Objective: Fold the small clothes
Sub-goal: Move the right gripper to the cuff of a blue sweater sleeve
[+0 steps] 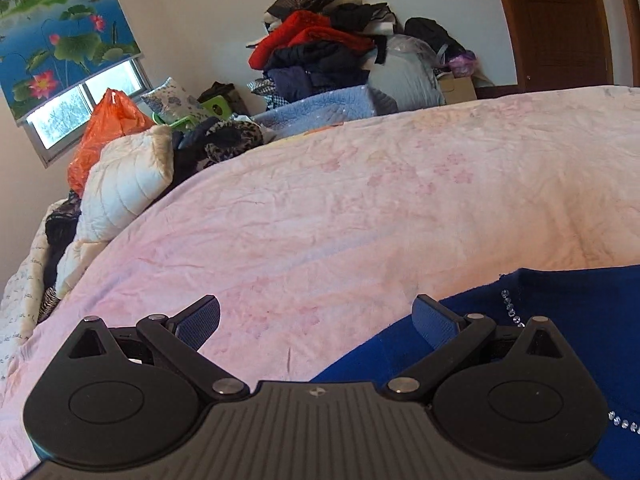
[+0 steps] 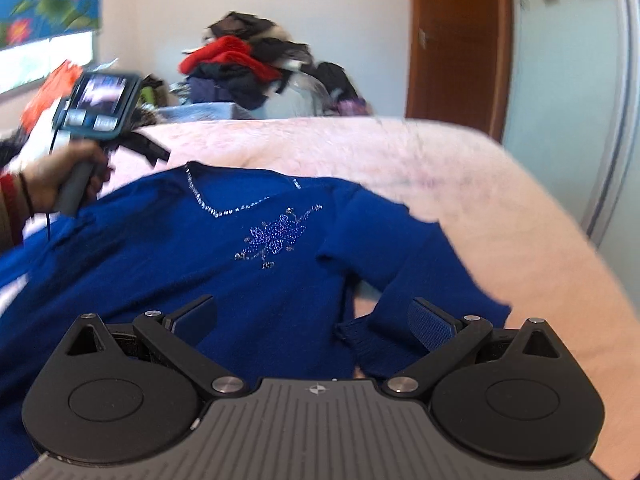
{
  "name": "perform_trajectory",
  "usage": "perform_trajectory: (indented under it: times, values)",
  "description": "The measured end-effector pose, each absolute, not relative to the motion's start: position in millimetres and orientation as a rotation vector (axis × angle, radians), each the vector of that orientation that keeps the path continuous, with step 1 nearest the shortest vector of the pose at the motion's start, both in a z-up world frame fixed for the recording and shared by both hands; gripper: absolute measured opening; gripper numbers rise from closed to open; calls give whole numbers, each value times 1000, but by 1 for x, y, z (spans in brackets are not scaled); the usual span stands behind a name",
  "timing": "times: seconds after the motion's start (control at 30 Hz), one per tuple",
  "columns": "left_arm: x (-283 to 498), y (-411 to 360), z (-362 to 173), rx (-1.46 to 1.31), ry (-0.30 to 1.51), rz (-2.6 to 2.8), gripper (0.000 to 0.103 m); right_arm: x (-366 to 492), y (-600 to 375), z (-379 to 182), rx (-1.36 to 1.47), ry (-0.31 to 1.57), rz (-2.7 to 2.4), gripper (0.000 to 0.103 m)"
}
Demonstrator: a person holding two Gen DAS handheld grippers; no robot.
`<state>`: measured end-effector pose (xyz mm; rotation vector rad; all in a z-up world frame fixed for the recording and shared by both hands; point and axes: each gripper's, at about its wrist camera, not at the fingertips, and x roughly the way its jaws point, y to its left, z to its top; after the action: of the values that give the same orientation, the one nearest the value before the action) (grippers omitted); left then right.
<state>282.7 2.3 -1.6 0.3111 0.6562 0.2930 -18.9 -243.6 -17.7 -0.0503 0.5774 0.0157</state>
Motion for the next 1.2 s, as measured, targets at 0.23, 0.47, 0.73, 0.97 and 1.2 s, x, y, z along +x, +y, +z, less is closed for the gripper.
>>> perform_trajectory:
  times: [0.23, 0.47, 0.73, 0.97, 1.2]
  values:
    - [174, -25, 18, 248, 645, 0, 103, -24, -254, -22, -80, 604, -43, 98]
    - [90, -42, -11, 218, 774, -115, 103, -26, -262, -28, -66, 600, -17, 63]
    - [52, -53, -21, 183, 823, -117, 103, -40, -232, -15, -130, 561, 82, 68]
    - [39, -55, -19, 207, 810, -105, 103, -55, -201, -25, -333, 626, 152, 81]
    - [35, -57, -18, 217, 814, -99, 103, -61, -231, -16, -302, 562, 24, 79]
